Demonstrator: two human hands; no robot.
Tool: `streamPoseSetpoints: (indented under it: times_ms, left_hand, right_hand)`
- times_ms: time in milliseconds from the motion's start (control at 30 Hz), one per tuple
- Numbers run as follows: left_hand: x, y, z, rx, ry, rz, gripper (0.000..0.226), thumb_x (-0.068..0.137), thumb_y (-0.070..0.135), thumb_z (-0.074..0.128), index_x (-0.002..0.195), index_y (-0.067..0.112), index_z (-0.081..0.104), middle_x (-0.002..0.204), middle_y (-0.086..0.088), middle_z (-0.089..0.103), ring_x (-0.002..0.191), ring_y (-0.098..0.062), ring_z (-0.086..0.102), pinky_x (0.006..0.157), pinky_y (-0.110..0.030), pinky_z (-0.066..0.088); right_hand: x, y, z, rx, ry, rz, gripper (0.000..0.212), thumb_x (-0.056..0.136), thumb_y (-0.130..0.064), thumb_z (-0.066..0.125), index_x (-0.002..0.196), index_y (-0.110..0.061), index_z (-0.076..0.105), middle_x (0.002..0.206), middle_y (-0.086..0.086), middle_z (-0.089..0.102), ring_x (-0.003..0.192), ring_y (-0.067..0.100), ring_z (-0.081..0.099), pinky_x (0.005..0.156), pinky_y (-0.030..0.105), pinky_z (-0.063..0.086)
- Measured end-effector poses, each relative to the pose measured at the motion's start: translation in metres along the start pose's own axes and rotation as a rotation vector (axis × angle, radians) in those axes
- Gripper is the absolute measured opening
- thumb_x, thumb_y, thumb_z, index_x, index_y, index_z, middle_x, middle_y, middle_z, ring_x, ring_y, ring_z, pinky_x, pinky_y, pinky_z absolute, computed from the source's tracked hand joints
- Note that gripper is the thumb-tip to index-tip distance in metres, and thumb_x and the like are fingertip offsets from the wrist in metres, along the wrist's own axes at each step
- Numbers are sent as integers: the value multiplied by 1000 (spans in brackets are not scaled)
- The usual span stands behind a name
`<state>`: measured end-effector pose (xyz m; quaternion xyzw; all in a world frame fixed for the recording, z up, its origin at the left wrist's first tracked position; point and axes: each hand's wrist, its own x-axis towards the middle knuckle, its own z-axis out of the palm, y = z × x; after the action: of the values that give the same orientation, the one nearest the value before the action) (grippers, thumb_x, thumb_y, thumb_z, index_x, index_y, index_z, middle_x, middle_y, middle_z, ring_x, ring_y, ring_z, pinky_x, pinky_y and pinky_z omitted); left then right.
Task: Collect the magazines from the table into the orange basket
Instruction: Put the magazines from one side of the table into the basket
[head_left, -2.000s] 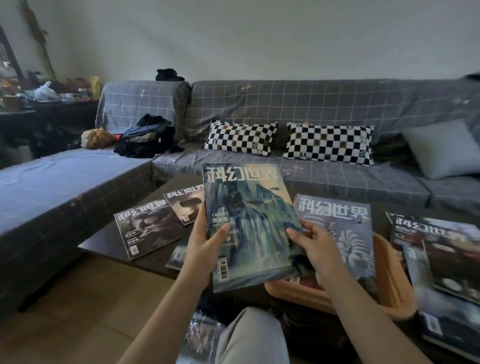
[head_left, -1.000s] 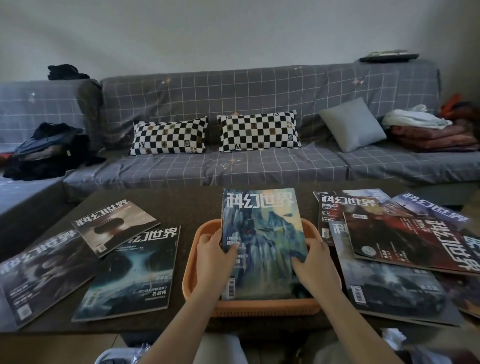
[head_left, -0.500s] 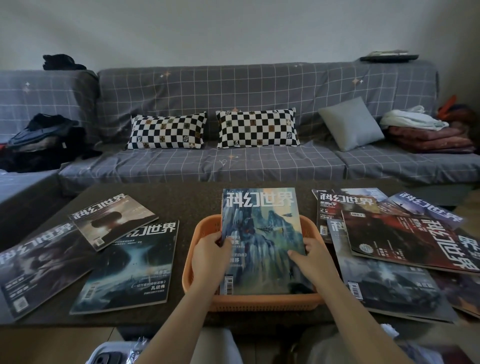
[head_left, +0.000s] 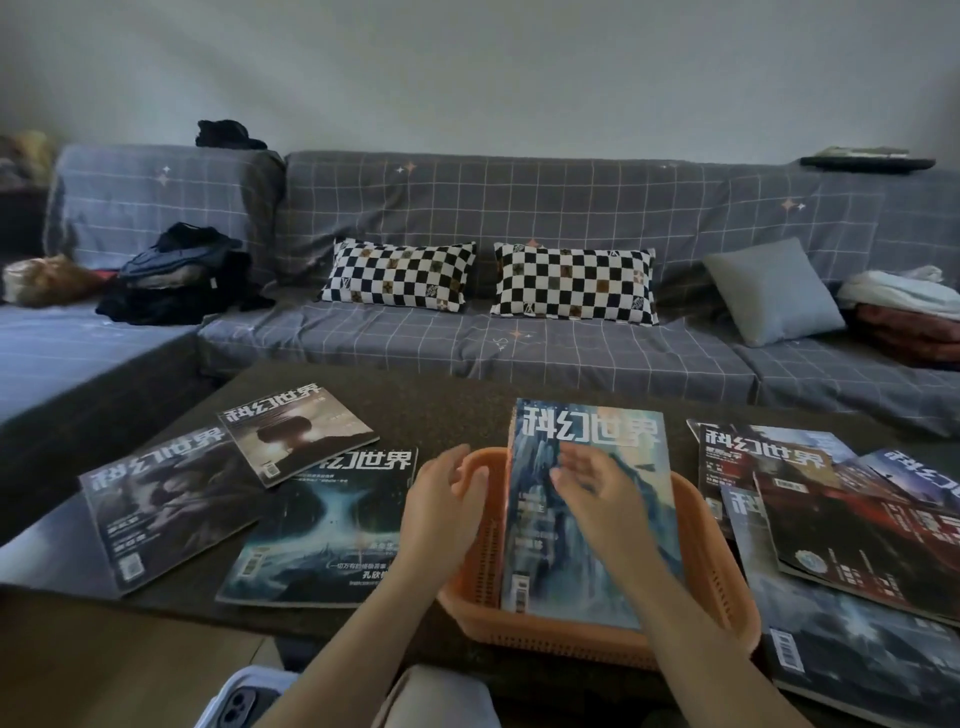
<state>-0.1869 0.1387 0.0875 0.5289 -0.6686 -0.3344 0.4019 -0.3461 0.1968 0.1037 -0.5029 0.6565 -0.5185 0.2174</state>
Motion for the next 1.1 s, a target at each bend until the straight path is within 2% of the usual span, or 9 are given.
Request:
streamPoseSetpoints:
  times_ms: [67,167,267,433,533,700,900,1033,1100]
  left_hand:
    - [7,-10,-17,-16,29,-14,47,93,36,56,138,27,46,123,11,57,89,3,55,60,-11,45]
    - [19,-27,-43,-8,90,-61,45,93,33,56,136,25,47,113,11,58,88,2,55,69,-17,50]
    - [32,-48,-65,-24,156,-121,42,94,31,55,135,21,49,108,10,59,81,5,53,59,-10,39]
    - [57,-85,-98,-25,222,-195,40,95,30,55,133,18,51,118,3,61,93,-2,56,69,-14,45]
    - [74,-109,-110,25,245,-250,41,95,31,53,133,16,51,124,-4,59,102,-15,60,86,-35,53]
    - [98,-145,-118,125,304,-380,44,94,34,54,135,18,50,138,-11,47,122,-26,49,106,-43,39]
    - [121,-178,-125,178,344,-433,46,95,28,52,136,10,46,143,-15,42,133,-30,38,109,-43,32]
    - [135,-188,-123,124,381,-419,50,95,24,52,140,5,42,145,-16,41,137,-30,32,111,-41,27]
    - [143,-192,-125,111,414,-444,49,94,25,53,138,5,45,140,-17,47,132,-34,39,107,-41,31]
  right_hand:
    - [7,-10,20,30,-81,-17,28,89,-24,61,117,-25,58,106,-15,63,98,-1,59,75,10,43]
    - [20,-22,54,21,-178,-31,24,89,-24,60,114,-27,60,98,-15,63,93,1,61,76,15,49]
    - [35,-29,90,-16,-245,-61,22,89,-25,60,111,-26,62,96,-14,63,92,3,62,81,20,52]
    - [69,-31,148,-117,-365,-51,23,90,-26,58,112,-27,60,100,-9,63,96,7,60,87,36,53]
    - [93,-26,180,-177,-418,-47,24,90,-26,58,114,-25,60,104,-5,63,95,10,59,83,32,54]
    - [128,-11,231,-276,-492,0,31,89,-27,60,119,-21,58,113,-1,63,93,8,56,62,15,41]
    - [162,4,283,-416,-600,65,52,88,-34,59,136,-17,46,136,3,52,121,19,51,91,28,42]
    - [180,10,305,-410,-618,156,60,88,-37,59,140,-15,40,140,7,48,125,24,47,102,35,41]
    - [184,13,310,-421,-605,189,62,88,-40,58,141,-14,40,141,8,47,128,27,43,106,41,38]
